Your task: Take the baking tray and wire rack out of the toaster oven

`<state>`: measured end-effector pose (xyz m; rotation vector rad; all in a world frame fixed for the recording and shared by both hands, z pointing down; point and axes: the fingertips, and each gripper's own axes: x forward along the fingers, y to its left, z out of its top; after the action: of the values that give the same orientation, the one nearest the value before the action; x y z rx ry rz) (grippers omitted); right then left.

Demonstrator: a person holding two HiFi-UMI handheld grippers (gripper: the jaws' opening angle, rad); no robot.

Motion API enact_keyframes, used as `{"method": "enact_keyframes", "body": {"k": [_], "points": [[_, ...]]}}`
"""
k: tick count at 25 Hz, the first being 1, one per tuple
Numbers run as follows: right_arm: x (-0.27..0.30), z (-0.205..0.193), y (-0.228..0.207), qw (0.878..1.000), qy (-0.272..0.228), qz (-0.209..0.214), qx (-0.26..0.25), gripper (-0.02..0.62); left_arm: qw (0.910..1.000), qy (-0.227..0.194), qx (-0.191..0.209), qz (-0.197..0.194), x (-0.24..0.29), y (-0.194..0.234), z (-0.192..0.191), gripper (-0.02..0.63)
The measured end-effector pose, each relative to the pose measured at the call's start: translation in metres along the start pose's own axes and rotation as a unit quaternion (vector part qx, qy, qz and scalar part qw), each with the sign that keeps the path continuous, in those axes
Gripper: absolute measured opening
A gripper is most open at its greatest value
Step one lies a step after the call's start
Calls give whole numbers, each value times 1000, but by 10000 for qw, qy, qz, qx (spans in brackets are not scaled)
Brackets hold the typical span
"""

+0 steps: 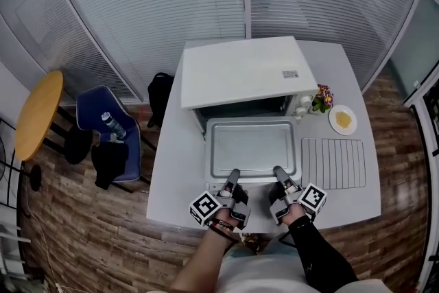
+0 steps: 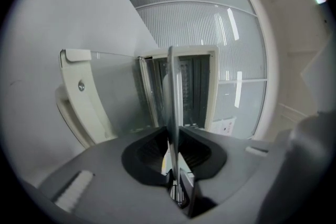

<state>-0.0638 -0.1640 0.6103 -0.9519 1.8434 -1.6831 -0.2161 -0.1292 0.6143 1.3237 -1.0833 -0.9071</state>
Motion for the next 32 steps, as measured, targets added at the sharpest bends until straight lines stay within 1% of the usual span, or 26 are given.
{"method": "enact_keyframes", "body": {"k": [2,5,9,18,21,25,30,32], "points": [[-4,4,5,9998,66,163,-28,52,10000,43,58,4,-1,-3,-8,114],[-15,13,9,9994,174,251,-174,52,9999,100,136,-21,-1,-7,-23,115],[-39,28,6,9986,246,133,-449,52,9993,181,304,-77,-1,-14,-48,115],[-103,70,1,9988,120,213,-429,52,9983,310,450,-200,3,-29,-122,115],[-126,86,-3,9988,40,207,-439,52,9978,366,530,-152,5,-32,-148,115],[-154,109,-7,9989,-84,247,-396,55,9975,479,460,-260,13,-37,-184,115],[-189,137,-17,9987,-227,281,-352,55,9961,654,527,-263,23,-38,-229,115],[-203,148,-22,9987,-281,218,-356,55,9956,720,540,-258,28,-38,-246,117]]}}
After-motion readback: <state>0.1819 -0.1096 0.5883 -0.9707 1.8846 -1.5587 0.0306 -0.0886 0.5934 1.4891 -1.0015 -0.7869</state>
